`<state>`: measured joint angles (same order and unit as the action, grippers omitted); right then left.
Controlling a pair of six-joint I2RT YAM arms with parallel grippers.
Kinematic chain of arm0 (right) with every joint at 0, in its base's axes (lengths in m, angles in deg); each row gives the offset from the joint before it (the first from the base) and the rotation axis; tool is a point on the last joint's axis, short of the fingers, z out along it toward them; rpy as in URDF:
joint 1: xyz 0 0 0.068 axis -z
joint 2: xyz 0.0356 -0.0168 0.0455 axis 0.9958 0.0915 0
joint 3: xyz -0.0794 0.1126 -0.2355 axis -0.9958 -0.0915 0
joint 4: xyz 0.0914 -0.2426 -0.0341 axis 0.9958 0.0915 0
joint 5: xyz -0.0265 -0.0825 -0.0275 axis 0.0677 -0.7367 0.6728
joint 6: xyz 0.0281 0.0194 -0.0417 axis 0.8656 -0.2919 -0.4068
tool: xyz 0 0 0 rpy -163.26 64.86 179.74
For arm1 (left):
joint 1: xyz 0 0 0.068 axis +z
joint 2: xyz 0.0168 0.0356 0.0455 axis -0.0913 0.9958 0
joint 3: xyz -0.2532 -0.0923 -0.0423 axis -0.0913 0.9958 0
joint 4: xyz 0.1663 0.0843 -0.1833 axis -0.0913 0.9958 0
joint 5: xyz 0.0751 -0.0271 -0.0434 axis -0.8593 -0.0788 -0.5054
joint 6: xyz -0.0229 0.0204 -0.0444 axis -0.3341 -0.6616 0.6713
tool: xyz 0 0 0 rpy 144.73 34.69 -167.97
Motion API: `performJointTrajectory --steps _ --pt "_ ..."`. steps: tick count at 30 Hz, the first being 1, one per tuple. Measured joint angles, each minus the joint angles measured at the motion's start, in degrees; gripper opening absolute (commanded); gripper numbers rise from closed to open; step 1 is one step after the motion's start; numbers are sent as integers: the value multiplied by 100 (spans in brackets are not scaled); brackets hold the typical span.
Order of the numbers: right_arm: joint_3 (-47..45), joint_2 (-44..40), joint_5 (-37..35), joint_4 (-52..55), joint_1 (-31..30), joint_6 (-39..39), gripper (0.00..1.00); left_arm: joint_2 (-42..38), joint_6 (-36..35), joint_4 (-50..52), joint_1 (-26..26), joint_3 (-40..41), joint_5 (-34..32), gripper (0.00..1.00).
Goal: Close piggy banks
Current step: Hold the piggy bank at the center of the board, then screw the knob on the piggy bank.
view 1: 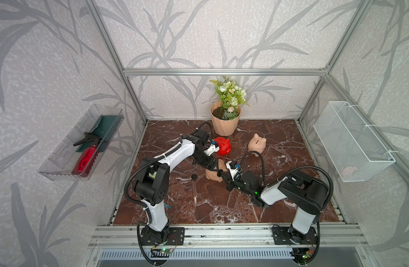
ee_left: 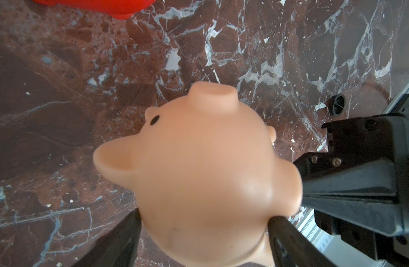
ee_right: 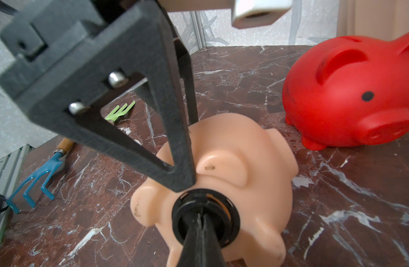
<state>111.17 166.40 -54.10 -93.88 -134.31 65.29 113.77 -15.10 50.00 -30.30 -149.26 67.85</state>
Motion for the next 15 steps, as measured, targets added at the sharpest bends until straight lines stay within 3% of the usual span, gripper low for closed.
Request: performJointTrajectory --steps 15 --pt "85 -2 46 197 0 -636 0 -2 -17 7 0 0 0 83"
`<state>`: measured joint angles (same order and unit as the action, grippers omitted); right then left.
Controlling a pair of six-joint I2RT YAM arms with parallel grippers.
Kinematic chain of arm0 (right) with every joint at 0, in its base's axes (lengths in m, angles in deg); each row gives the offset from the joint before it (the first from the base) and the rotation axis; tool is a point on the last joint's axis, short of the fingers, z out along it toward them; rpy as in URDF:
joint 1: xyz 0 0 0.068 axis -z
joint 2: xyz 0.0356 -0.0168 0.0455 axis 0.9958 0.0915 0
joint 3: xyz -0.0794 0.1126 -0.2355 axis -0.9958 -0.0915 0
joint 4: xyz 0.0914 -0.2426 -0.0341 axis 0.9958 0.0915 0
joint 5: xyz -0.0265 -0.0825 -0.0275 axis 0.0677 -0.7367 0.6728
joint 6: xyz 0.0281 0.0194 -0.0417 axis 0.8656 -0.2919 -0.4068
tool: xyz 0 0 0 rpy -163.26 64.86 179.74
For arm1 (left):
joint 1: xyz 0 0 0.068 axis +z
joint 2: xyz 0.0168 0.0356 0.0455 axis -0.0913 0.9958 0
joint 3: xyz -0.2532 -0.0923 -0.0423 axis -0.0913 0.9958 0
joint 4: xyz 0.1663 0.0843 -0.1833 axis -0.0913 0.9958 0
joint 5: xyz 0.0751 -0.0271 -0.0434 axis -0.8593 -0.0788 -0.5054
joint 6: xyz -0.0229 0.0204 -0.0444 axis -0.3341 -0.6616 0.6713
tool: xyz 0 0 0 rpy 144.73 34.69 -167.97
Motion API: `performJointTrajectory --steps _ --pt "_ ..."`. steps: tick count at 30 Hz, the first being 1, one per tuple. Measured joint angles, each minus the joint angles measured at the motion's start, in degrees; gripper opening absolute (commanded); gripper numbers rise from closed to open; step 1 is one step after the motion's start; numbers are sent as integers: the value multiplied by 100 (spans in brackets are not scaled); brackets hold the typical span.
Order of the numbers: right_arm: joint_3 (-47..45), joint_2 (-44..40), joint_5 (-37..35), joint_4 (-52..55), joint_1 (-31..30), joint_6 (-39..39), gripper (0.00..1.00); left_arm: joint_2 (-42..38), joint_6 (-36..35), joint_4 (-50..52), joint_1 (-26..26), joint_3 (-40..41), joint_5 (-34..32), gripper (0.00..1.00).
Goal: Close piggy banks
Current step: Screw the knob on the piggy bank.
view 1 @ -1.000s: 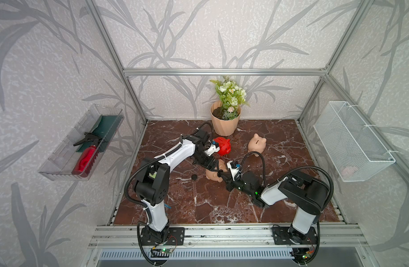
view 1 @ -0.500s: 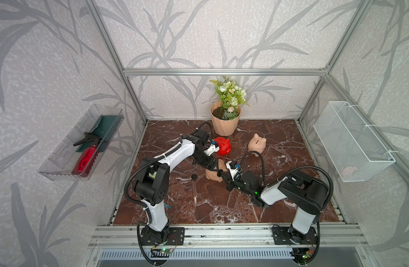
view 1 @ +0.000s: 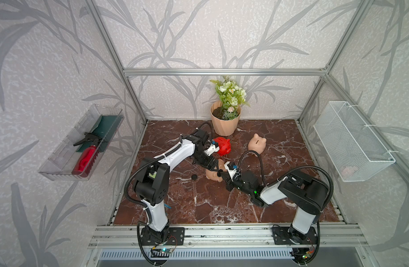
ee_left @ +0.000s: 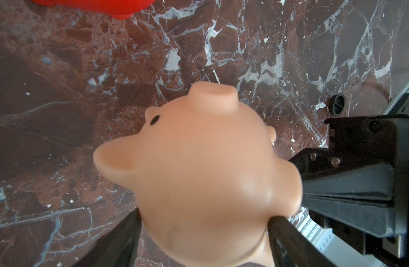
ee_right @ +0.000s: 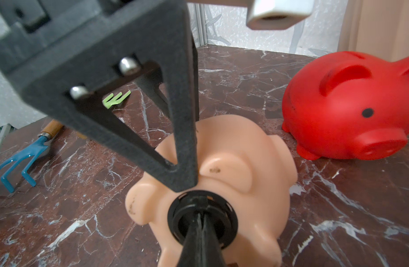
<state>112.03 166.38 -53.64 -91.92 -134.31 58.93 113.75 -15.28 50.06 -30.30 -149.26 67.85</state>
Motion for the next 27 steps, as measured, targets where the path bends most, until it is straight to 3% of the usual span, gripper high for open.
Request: performJointTrajectory --steps 11,27 --pt "11 -4 2 22 0 -208 0 2 -2 13 0 -9 -2 83" --pt "92 -96 -2 306 0 177 0 -9 -2 7 7 -7 -22 83"
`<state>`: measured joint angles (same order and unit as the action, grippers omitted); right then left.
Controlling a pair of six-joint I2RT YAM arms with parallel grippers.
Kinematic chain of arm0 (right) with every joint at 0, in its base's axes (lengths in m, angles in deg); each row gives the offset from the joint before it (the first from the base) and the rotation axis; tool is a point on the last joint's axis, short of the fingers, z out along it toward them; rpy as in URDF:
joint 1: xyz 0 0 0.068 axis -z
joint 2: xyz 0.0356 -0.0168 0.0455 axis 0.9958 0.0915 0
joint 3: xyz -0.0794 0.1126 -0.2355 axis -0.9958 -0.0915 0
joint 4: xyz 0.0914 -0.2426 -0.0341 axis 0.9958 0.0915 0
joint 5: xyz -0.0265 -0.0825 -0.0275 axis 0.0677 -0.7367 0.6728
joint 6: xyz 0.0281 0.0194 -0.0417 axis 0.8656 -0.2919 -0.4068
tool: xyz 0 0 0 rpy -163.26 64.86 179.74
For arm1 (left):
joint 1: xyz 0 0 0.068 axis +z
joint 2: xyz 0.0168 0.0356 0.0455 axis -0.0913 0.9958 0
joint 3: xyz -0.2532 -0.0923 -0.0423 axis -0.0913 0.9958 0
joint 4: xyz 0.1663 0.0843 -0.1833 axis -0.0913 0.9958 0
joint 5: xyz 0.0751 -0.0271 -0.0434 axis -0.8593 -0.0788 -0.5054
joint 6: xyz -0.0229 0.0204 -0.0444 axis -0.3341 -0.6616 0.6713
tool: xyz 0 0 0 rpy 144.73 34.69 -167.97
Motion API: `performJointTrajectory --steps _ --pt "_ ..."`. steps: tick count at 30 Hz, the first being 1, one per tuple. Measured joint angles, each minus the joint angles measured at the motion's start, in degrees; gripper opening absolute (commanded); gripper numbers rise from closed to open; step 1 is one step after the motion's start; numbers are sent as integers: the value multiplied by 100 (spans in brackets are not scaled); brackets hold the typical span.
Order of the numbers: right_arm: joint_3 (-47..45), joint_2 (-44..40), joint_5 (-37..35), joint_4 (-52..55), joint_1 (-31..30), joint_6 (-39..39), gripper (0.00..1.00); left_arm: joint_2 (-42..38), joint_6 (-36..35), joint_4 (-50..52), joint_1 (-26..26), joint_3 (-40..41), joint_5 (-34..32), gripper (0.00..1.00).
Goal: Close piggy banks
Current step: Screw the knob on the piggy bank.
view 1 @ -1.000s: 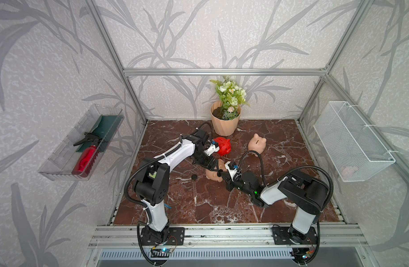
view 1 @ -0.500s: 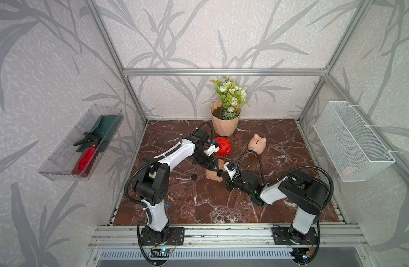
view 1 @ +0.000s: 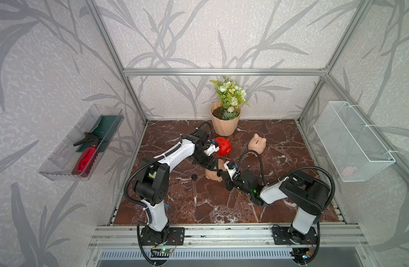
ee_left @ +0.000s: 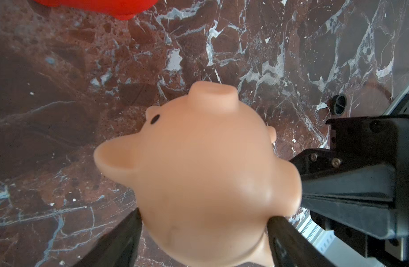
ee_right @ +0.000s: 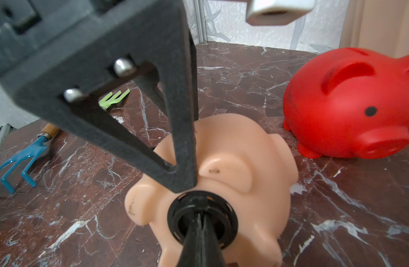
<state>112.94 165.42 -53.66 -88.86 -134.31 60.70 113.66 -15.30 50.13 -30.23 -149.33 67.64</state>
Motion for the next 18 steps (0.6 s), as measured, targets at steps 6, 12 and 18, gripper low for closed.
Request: performJointTrajectory --steps 6,12,18 --pt "26 -90 -2 195 0 323 0 -4 0 -2 0 0 0 83" --pt "26 -164 2 319 0 782 0 -11 0 -11 -2 9 0 83" --pt "63 -291 11 573 0 1106 0 -17 0 -15 -2 15 -2 83"
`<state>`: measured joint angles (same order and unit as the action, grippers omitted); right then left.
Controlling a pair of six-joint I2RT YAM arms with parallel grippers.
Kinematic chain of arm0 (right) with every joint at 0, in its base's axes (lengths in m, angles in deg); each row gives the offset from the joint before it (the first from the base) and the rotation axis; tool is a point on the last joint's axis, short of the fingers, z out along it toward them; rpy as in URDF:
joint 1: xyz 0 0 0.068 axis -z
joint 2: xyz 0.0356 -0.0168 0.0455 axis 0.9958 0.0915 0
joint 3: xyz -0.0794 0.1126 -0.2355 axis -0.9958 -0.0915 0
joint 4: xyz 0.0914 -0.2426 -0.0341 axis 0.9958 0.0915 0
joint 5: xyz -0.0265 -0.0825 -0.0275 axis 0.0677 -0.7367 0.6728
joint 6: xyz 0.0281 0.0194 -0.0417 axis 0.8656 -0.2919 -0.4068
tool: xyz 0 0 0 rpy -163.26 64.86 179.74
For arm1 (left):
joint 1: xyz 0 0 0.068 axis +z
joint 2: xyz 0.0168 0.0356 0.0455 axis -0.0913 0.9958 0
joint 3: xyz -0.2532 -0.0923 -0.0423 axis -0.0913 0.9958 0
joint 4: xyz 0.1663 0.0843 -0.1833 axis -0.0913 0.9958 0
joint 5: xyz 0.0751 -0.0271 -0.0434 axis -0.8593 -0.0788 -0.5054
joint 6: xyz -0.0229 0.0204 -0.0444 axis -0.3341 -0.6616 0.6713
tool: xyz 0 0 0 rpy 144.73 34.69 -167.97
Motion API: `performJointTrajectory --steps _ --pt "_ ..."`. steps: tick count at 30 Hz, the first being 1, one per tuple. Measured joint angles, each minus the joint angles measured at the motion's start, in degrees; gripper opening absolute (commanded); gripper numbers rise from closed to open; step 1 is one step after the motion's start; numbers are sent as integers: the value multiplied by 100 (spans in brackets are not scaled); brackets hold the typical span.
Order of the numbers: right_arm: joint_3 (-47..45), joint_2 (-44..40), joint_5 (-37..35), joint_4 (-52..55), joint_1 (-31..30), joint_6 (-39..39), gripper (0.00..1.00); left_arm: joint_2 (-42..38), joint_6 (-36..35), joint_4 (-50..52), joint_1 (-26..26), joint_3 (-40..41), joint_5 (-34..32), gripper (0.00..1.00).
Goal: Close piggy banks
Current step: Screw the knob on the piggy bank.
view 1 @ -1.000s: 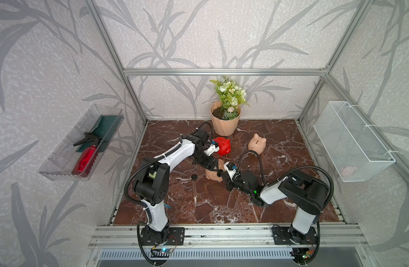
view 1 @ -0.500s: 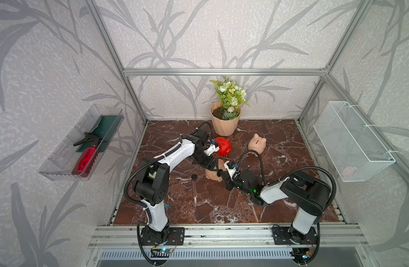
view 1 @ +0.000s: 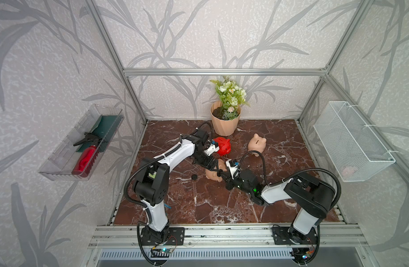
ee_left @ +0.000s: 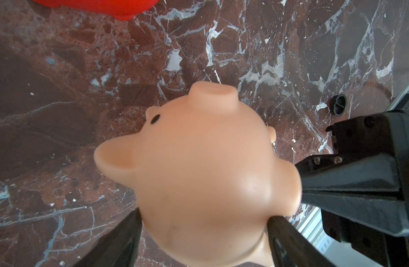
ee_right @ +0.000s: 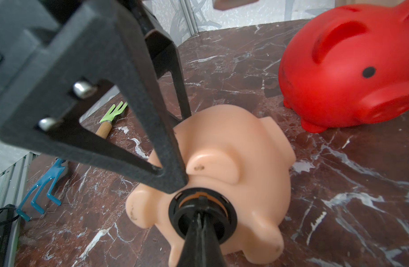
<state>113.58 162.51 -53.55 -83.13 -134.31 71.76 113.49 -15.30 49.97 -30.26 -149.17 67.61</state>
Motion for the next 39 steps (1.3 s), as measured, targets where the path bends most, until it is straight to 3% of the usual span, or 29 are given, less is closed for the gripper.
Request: performJointTrajectory --steps 8,30,39 --pt "136 -11 94 264 7 -63 0 -37 0 0 2 48 0 83" --pt "393 -210 118 1058 7 -1668 0 -48 -4 2 24 59 -7 83" --pt "411 -232 160 1115 15 -1410 0 -81 -7 -13 24 101 -7 83"
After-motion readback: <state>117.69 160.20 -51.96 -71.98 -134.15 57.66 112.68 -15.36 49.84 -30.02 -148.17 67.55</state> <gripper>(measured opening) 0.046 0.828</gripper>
